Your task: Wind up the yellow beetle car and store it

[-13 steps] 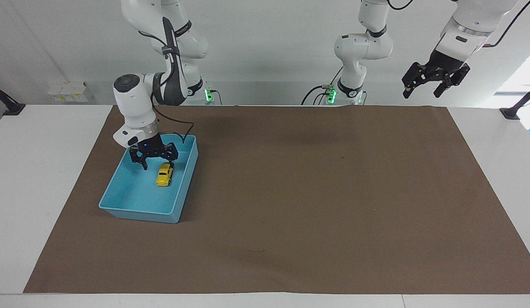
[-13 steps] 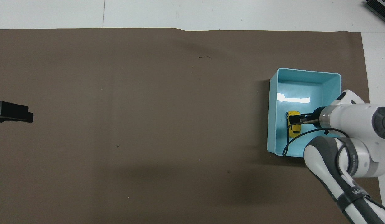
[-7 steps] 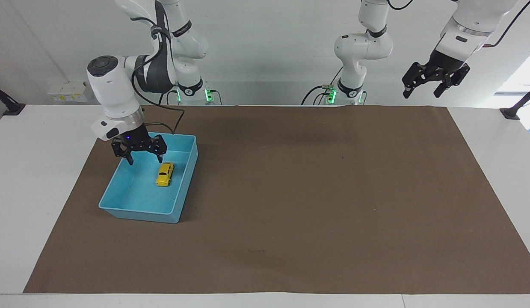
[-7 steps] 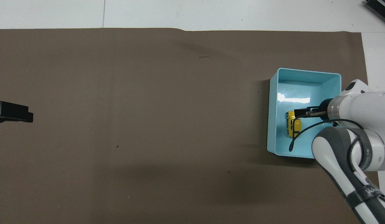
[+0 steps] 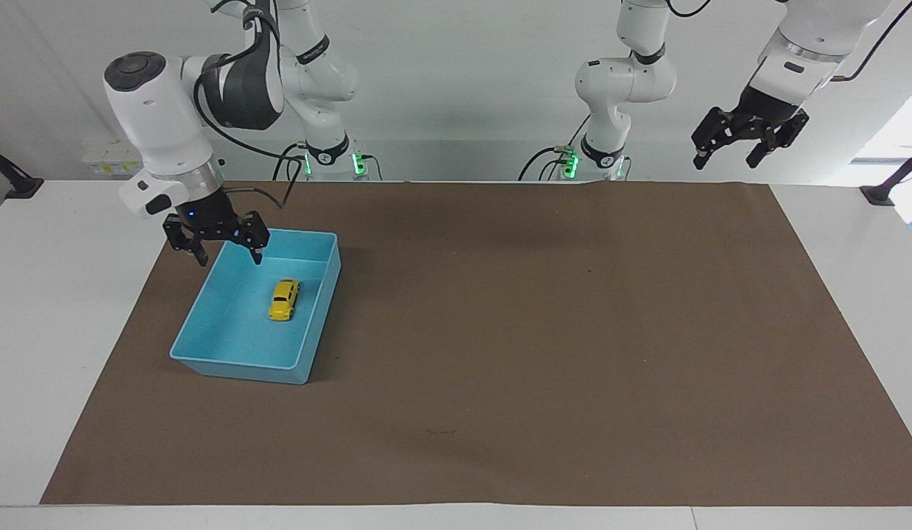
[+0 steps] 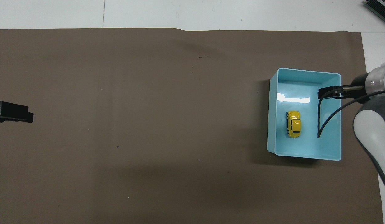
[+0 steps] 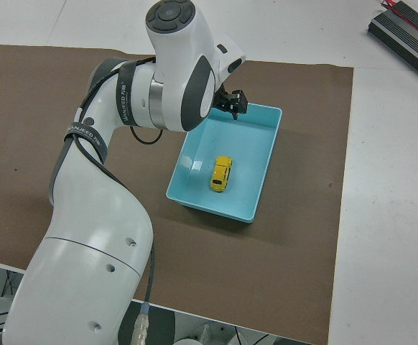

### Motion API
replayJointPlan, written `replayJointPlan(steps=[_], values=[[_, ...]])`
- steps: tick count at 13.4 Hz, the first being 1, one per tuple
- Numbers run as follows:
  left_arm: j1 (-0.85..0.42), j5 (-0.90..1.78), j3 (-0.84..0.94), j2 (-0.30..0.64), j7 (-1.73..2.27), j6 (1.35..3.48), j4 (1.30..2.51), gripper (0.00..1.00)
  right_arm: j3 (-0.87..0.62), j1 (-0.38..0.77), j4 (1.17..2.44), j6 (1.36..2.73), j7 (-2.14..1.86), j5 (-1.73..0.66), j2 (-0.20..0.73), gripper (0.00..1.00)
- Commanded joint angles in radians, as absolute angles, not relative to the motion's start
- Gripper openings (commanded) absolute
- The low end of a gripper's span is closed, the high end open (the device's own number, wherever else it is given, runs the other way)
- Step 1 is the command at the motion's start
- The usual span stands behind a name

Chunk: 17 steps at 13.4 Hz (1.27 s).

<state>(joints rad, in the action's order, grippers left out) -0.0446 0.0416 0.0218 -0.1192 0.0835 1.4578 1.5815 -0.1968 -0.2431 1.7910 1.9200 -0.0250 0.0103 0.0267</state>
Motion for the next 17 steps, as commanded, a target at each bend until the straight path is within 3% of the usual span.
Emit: replayJointPlan(steps=[1, 14, 17], values=[[-0.029, 0.057, 0.026, -0.135, 0.072, 1.453, 1.594, 1.00, -0.199, -0.242, 1.666, 1.818, 0.048, 0.031, 0.078, 1.00], [-0.029, 0.057, 0.026, -0.135, 0.074, 1.453, 1.594, 1.00, -0.207, -0.232, 1.634, 1.715, 0.109, 0.055, 0.052, 1.00], [-0.029, 0.057, 0.026, -0.135, 0.072, 1.453, 1.594, 1.00, -0.210, -0.235, 1.557, 1.637, 0.109, 0.046, 0.064, 1.00]])
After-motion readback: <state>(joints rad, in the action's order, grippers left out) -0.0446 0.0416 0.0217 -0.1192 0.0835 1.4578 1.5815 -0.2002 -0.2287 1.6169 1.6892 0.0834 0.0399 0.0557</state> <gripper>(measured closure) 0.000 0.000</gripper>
